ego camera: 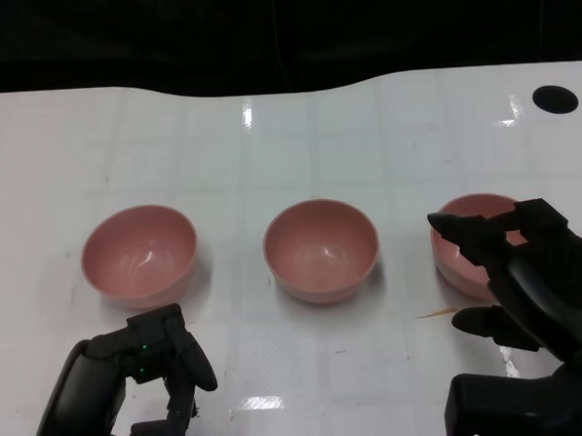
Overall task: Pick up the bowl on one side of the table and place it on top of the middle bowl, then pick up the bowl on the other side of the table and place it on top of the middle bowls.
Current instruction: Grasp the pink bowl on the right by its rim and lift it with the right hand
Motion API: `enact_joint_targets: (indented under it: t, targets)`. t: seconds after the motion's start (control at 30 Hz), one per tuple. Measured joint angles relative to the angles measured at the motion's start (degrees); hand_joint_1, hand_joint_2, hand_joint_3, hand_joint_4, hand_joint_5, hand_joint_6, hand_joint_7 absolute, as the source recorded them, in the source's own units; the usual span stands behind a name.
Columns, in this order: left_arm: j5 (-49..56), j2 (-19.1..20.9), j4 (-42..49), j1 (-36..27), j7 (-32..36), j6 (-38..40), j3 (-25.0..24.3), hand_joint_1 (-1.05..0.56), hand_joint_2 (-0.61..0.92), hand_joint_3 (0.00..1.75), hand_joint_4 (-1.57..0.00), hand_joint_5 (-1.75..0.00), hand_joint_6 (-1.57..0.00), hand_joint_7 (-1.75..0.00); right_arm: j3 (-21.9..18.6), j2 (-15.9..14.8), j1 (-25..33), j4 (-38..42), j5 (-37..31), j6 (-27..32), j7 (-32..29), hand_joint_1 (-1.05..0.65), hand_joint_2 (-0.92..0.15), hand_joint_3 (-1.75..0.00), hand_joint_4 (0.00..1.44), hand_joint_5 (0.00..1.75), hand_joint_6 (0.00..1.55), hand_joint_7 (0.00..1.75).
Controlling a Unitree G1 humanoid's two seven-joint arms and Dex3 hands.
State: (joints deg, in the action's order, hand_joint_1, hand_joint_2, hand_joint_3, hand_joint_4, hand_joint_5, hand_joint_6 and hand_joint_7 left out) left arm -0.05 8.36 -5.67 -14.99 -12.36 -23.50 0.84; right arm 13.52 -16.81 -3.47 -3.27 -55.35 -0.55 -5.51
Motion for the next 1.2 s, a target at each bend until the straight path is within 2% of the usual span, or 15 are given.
enact_joint_targets:
  t: [0.27,0.53,0.83,0.97,1.07,1.1,1.13,1.2]
  targets:
    - [-0.2,0.0,-0.9,-0.3,0.0,1.0,0.0,-0.13,0.36,1.45,-0.8,-1.73,-0.82,-1.49,2.0,-0.8,-1.6,0.4,-2.6,4.1,1.4,-0.61,-0.88,-0.01,0.05,0.73,0.22,0.13]
    - [0.0,0.0,-1.0,-0.2,0.0,1.1,0.7,-0.12,0.36,1.46,-0.8,-1.73,-0.81,-1.5,5.0,-1.0,-6.0,6.5,-4.0,8.5,3.0,-0.6,-0.89,0.0,0.13,0.65,0.29,0.09]
    - [0.4,0.0,-1.1,-0.1,0.0,1.1,0.7,-0.12,0.36,1.45,-0.81,-1.72,-0.82,-1.5,9.3,0.0,-12.3,17.9,-5.2,13.3,2.4,-0.5,-0.88,0.0,0.42,0.38,0.51,0.03]
    - [0.4,0.0,-1.2,-0.1,0.0,1.1,0.8,-0.13,0.37,1.43,-0.81,-1.72,-0.81,-1.51,10.9,0.3,-13.9,21.9,-5.0,14.3,2.7,-0.48,-0.91,-0.01,0.66,0.42,0.64,0.05]
    - [0.5,-0.1,-1.3,-0.1,0.0,1.1,0.8,-0.13,0.37,1.42,-0.81,-1.72,-0.81,-1.51,11.7,0.3,-15.4,23.5,-4.7,15.2,3.5,-0.47,-0.91,-0.01,0.69,0.41,0.66,0.04]
    - [0.5,-0.1,-1.3,-0.1,0.0,1.2,0.8,-0.12,0.37,1.42,-0.81,-1.72,-0.81,-1.51,11.8,0.3,-16.0,24.2,-4.2,14.9,3.5,-0.41,-0.9,-0.01,0.81,0.97,0.82,0.06]
    - [0.4,-0.2,-1.4,-0.1,0.0,1.3,0.8,-0.12,0.37,1.42,-0.8,-1.72,-0.81,-1.5,11.9,0.3,-16.7,25.1,-3.5,14.2,3.4,-0.38,-0.9,-0.01,0.84,1.24,0.9,0.06]
    - [0.4,-0.5,-1.7,-0.1,0.0,1.7,1.0,-0.12,0.37,1.43,-0.8,-1.72,-0.81,-1.5,12.2,0.2,-17.9,27.1,-2.5,12.4,2.8,-0.32,-0.91,0.0,0.84,1.61,1.04,0.06]
